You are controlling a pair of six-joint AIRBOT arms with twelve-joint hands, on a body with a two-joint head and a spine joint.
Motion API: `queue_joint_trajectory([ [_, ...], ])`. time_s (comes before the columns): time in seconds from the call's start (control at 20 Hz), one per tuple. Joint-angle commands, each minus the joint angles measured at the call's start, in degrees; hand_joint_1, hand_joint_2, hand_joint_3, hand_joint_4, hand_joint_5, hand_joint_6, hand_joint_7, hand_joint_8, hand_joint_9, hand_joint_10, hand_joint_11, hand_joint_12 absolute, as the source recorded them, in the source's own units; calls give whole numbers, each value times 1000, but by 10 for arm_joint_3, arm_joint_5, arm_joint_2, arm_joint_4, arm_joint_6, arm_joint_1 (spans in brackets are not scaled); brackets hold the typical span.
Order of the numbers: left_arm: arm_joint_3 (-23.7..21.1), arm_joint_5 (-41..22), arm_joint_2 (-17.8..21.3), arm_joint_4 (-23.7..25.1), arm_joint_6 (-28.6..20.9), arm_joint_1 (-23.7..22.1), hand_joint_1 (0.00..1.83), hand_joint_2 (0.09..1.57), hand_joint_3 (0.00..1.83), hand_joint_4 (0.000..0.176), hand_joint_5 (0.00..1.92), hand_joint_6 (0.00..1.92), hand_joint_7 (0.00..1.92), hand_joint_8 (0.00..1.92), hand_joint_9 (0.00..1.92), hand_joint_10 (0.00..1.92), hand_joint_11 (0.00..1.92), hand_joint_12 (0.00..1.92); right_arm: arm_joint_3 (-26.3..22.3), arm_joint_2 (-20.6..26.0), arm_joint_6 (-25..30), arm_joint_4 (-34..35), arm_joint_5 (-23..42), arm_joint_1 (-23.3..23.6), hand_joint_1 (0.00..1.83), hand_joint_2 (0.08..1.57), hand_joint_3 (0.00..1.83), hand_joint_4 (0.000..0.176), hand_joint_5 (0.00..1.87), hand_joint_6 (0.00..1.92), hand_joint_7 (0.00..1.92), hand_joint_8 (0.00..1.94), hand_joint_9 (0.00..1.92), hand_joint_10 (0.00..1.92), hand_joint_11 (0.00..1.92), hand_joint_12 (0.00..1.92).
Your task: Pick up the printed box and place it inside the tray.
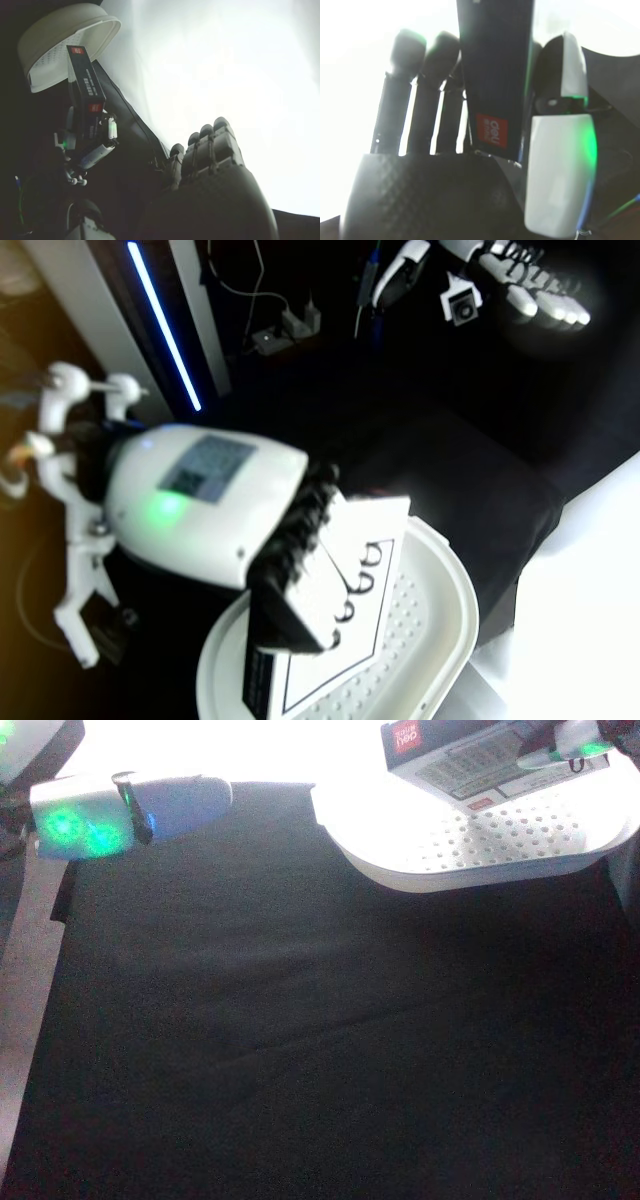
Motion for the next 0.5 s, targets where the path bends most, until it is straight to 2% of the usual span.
queue_joint_trajectory([
  [0.0,-1,-76,2,0,-5,-2,41,811,0,72,0,0,0,0,0,0,0,0,7,-2,-6,4,49,2,1230,1155,0,0,893,886,961,1344,1024,1464,860,1666],
  [0.05,-1,-78,2,-1,-5,1,61,798,0,68,0,0,0,0,0,0,0,0,14,-7,-6,4,45,-2,1175,1126,0,0,955,965,994,1457,1030,1601,908,1774],
  [0.1,-1,-80,1,-2,-5,3,55,792,0,71,0,0,0,0,0,0,0,0,17,-10,-6,4,42,-6,1163,1116,0,0,975,969,1015,1604,1062,1783,1108,1892],
  [0.15,-1,-80,1,-3,-6,4,39,795,0,79,0,0,0,0,0,0,0,0,19,-12,-6,6,41,-10,1160,1117,0,0,973,979,1007,1589,1057,1800,1152,1890],
  [0.2,-1,-81,1,-3,-7,6,31,799,0,76,0,0,0,0,0,0,0,0,19,-14,-6,9,41,-16,1161,1115,0,0,979,972,1000,1593,1058,1809,1165,1911],
  [0.25,-1,-82,1,-3,-8,7,41,799,0,77,0,0,0,0,0,0,0,0,19,-15,-6,9,41,-19,1153,1128,2,0,950,1018,955,1513,1002,1727,1074,1848],
  [0.3,-1,-83,1,-5,-9,10,21,817,1,75,0,0,0,0,0,0,0,0,19,-17,-6,9,41,-23,1150,1135,0,0,937,1040,939,1686,968,1854,1067,1918],
  [0.35,-1,-85,1,-6,-10,13,21,817,1,75,0,0,0,0,0,0,0,0,17,-18,-6,9,41,-25,1150,1135,0,0,937,1040,939,1686,968,1854,1067,1918],
  [0.45,-1,-89,1,-8,-12,17,0,824,3,77,0,0,0,0,0,0,0,0,10,-17,-6,9,42,-31,1148,1127,0,0,952,1018,904,1533,871,1755,957,1887],
])
